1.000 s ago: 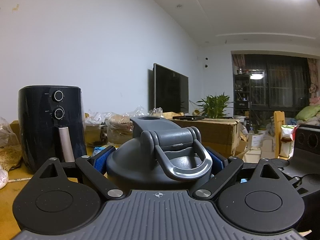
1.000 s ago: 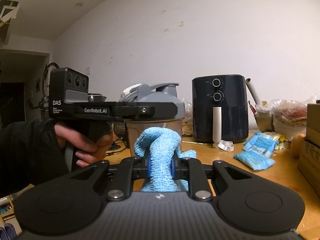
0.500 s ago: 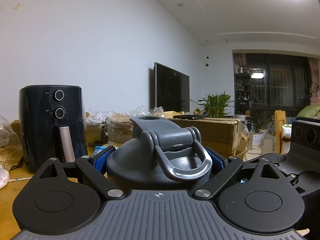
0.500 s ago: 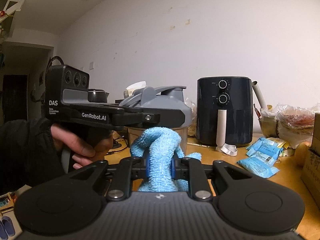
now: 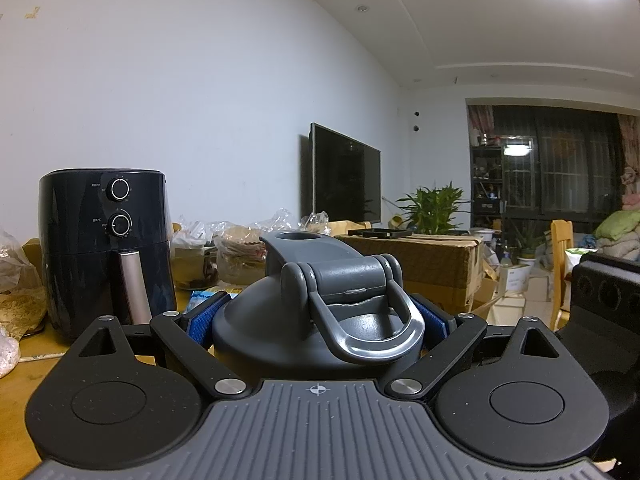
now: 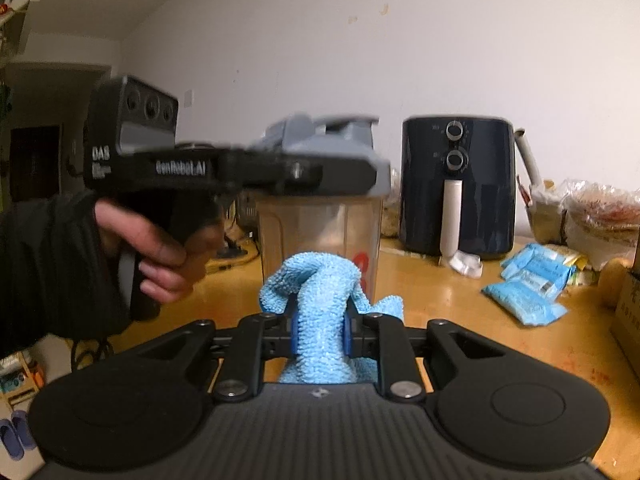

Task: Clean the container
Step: 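Press the blue cloth against the bottle side with the right gripper while the left gripper holds it, then wipe the blue cloth along the red-printed bottle wall with the right gripper while the left gripper holds it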

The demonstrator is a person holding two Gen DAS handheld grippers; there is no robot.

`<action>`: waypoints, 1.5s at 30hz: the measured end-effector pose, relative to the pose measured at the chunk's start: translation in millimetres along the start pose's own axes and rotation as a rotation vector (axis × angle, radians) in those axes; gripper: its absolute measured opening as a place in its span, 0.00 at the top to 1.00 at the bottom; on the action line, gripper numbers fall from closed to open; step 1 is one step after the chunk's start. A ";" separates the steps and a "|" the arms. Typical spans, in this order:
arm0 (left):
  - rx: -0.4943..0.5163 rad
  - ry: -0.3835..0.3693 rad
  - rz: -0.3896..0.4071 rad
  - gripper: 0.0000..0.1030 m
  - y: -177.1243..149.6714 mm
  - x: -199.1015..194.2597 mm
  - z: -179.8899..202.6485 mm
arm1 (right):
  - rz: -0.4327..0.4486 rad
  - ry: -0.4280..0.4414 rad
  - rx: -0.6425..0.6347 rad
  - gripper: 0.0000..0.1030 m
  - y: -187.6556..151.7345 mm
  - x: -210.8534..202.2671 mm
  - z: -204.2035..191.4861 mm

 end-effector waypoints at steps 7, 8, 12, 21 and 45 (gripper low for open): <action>0.002 0.004 0.000 0.08 -0.4 0.1 1.6 | -0.089 0.029 -0.006 0.87 -15.0 13.3 -3.7; 0.002 0.005 -0.001 0.08 -0.3 0.1 1.6 | -0.103 0.034 -0.006 0.87 -17.3 15.5 -4.3; 0.004 0.006 0.001 0.08 -1.0 -0.2 3.1 | -0.156 0.051 -0.006 0.87 -28.1 24.9 -6.4; 0.006 0.008 0.001 0.08 -2.4 -0.9 3.6 | -0.201 0.052 -0.026 0.87 -35.8 32.5 -9.6; 0.003 0.003 0.003 0.08 -1.4 1.0 -0.6 | -0.031 -0.018 0.016 0.86 -0.3 6.2 -4.2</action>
Point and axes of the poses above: each gripper's, at about its wrist camera, not at the fingertips, and x roughly the way its jaws point, z to its right, y to its top, the point moved 4 cm from there along x, roughly the way its jaws point, and after that the axes turned 15 degrees about -x, right-handed, at the moved point
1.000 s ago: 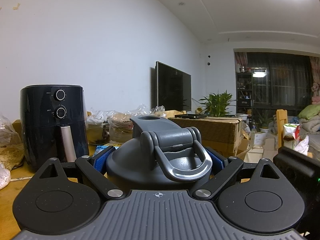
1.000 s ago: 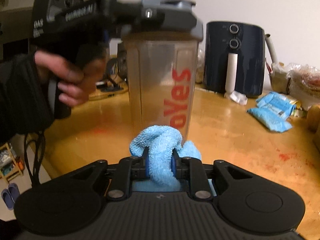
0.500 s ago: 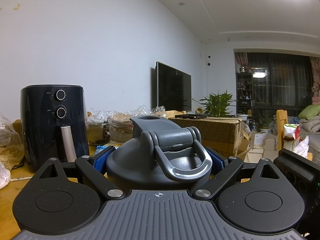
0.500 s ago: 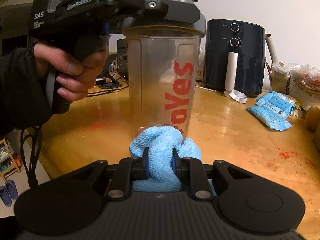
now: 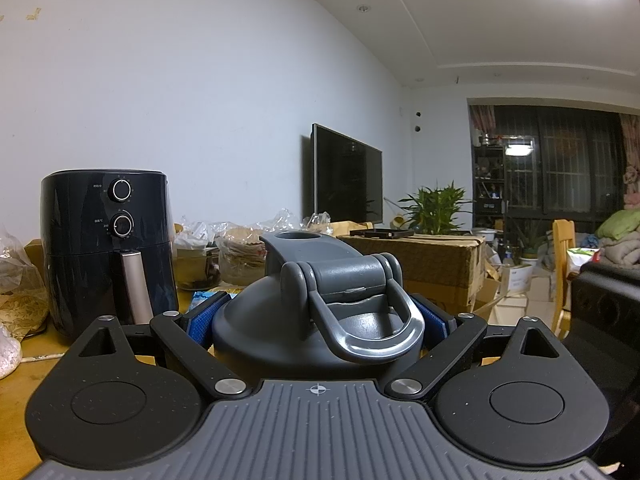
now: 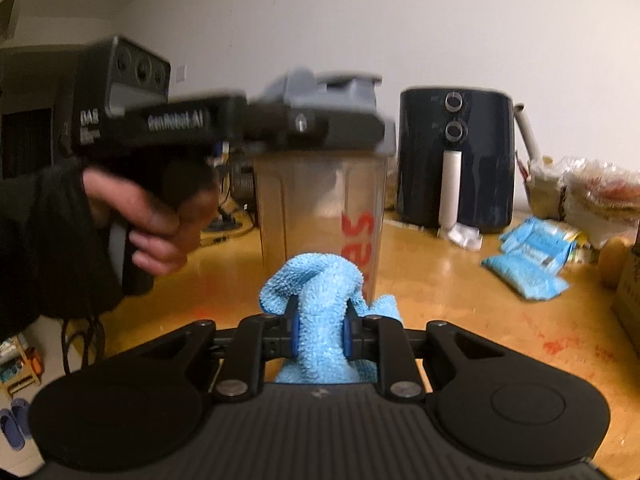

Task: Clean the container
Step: 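Wipe the blue cloth along the red-printed bottle wall with the right gripper while the left gripper holds it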

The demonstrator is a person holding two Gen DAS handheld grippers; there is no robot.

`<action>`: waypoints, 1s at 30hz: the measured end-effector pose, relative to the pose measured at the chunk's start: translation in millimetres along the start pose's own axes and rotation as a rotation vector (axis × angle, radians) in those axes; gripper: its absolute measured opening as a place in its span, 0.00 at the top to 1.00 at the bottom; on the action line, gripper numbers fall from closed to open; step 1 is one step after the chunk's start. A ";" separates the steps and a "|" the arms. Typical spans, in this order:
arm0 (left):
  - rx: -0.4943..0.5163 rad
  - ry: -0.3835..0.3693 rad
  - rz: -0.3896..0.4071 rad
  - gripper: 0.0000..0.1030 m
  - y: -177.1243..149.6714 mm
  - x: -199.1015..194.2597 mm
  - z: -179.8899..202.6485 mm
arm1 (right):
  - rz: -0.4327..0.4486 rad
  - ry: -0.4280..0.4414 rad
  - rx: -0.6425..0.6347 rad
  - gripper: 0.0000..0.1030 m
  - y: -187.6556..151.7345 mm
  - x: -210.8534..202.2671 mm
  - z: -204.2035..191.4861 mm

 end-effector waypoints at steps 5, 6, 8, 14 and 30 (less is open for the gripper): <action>0.000 0.001 0.000 0.08 0.0 -0.3 0.3 | 0.062 -0.024 0.001 0.86 15.3 -9.9 2.5; 0.001 0.001 0.000 0.08 -0.1 -0.4 0.5 | 0.075 -0.028 0.001 0.86 18.4 -11.7 3.3; 0.001 0.002 0.000 0.08 -0.1 -0.5 0.8 | 0.117 -0.039 0.003 0.86 23.5 -16.9 4.4; 0.000 0.009 0.000 0.08 0.1 -0.4 1.0 | 0.186 -0.060 0.011 0.85 31.9 -24.8 5.3; 0.008 0.029 -0.003 0.08 -3.5 -0.9 3.5 | 0.171 -0.065 0.019 0.82 25.2 -30.2 5.4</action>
Point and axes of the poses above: each gripper's, at about its wrist camera, not at the fingertips, and x roughly the way its jaws point, z to its right, y to its top, the point moved 4 cm from there along x, roughly the way its jaws point, and after that the axes turned 15 degrees about -x, right-handed, at the moved point
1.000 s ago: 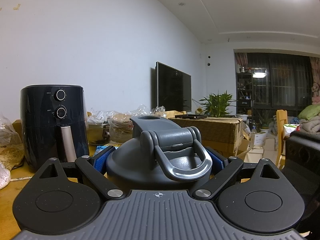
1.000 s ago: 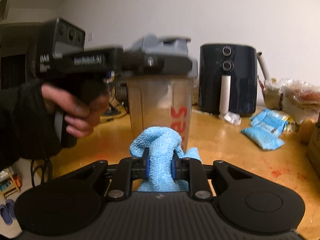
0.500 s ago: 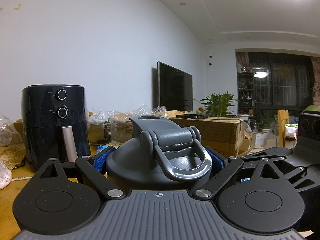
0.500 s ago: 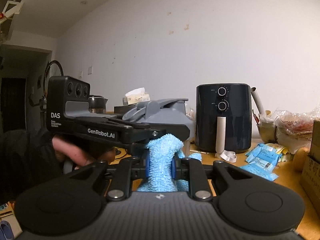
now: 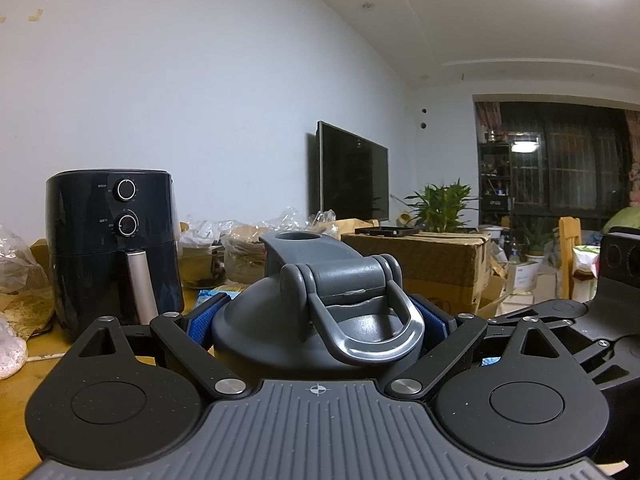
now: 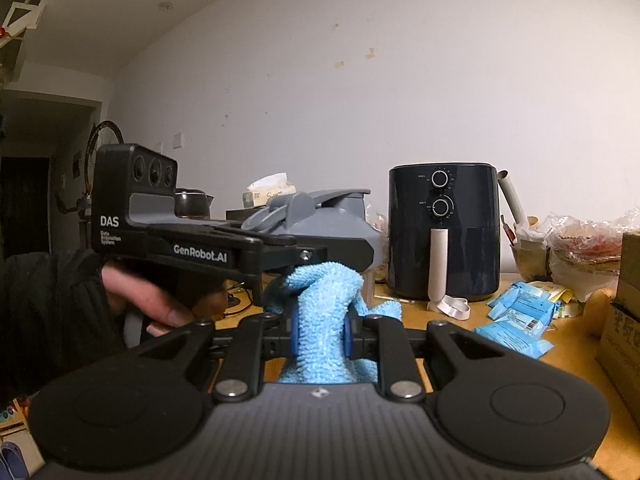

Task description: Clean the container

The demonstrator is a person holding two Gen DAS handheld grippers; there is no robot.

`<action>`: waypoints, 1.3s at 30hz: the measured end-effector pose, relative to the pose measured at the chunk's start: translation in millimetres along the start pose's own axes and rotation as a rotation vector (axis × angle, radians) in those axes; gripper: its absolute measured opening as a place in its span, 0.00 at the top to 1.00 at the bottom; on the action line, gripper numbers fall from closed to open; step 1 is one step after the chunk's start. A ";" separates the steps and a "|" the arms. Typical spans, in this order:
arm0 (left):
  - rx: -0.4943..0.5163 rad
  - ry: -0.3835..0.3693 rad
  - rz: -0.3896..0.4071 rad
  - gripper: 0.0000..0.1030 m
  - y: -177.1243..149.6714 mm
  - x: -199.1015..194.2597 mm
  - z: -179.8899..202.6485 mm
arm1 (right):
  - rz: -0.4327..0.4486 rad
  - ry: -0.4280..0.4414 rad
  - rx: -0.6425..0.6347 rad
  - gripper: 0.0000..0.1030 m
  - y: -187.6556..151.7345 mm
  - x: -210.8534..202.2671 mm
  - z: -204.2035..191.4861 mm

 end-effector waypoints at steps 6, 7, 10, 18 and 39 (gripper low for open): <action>-0.004 0.010 0.006 0.08 0.7 0.0 0.9 | -0.013 -0.006 0.004 0.82 -5.6 -4.1 1.1; -0.004 0.010 0.007 0.08 1.2 -0.1 1.6 | -0.015 -0.007 0.003 0.82 -6.5 -4.8 1.1; -0.005 0.013 0.009 0.08 1.7 -0.2 2.1 | -0.018 -0.010 0.008 0.82 -8.4 -7.3 1.2; 0.029 0.072 0.001 0.07 1.3 2.0 10.2 | -0.027 -0.021 0.023 0.82 -13.9 -13.9 3.5; 0.037 0.182 -0.004 0.00 1.1 1.5 21.0 | -0.036 -0.032 0.048 0.82 -20.1 -19.6 7.2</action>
Point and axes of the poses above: each gripper's, at about its wrist camera, not at the fingertips, and x roughly the way its jaws point, z to its right, y to its top, the point moved 4 cm from there along x, roughly the way its jaws point, and after that the axes turned 15 degrees about -x, right-handed, at the moved point
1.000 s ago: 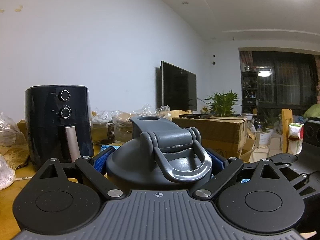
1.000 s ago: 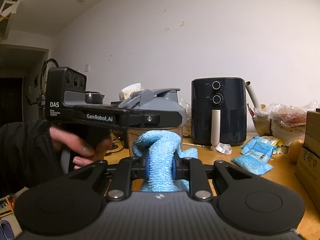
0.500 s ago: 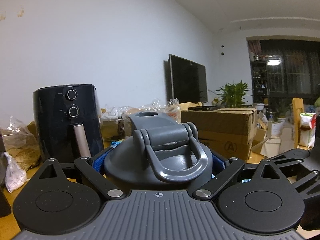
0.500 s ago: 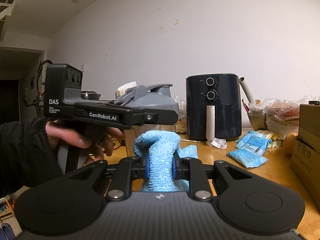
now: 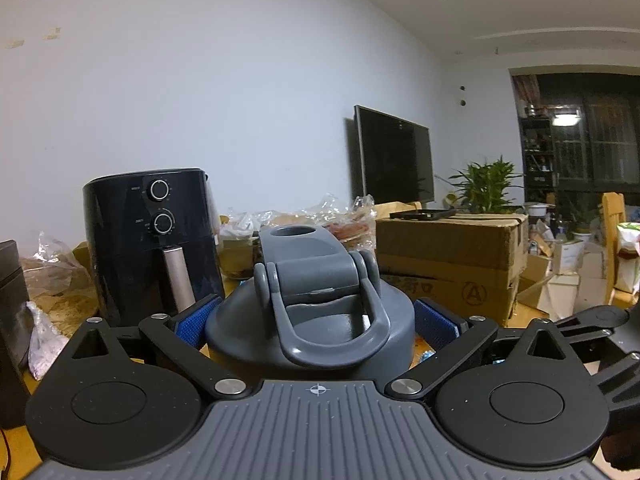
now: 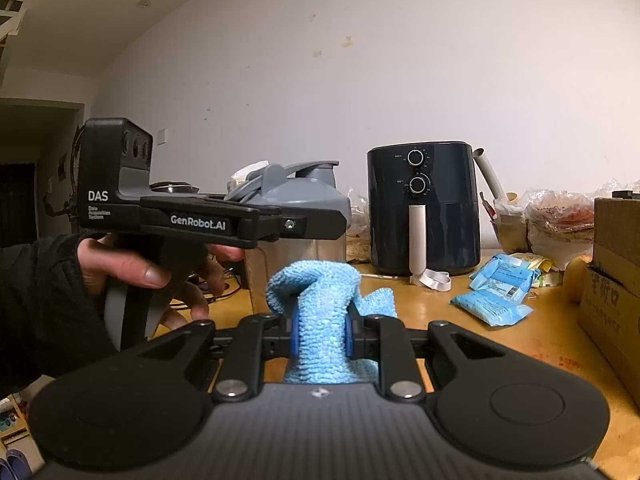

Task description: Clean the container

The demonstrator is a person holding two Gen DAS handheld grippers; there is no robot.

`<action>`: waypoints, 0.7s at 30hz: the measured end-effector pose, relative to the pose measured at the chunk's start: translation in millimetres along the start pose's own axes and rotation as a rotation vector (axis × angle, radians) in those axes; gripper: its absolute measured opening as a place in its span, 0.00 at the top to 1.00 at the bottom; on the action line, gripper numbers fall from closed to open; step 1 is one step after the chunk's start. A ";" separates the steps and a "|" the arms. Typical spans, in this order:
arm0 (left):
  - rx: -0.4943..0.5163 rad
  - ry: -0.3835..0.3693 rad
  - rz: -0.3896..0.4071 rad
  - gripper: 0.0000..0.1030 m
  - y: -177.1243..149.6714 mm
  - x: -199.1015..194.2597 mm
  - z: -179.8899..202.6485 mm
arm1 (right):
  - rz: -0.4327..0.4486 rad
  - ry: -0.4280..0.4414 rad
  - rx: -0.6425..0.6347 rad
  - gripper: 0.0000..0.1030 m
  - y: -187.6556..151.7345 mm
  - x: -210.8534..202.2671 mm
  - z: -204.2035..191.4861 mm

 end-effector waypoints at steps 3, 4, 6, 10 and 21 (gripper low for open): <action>-0.011 0.023 0.013 0.00 -0.5 -1.3 2.1 | 0.001 -0.004 0.001 0.82 -0.7 -2.1 0.4; -0.014 0.030 0.019 0.00 -0.8 -2.2 2.9 | 0.001 -0.005 0.001 0.82 -0.8 -2.4 0.7; -0.022 0.049 0.033 0.00 -1.3 -4.1 5.0 | 0.000 -0.006 0.003 0.82 -1.1 -2.9 1.2; -0.035 0.094 0.054 0.00 -0.6 -7.2 9.7 | -0.004 -0.006 0.005 0.82 -2.0 -3.0 0.9; -0.062 0.218 0.062 0.00 0.6 -9.9 19.3 | -0.011 -0.010 0.010 0.82 -3.7 -4.6 0.7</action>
Point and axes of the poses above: each gripper's, at about its wrist camera, not at the fingertips, and x roughly the way its jaws point, z to its right, y to its top, the point moved 4 cm from there along x, roughly the way its jaws point, and after that the axes turned 15 degrees about -x, right-handed, at the moved point
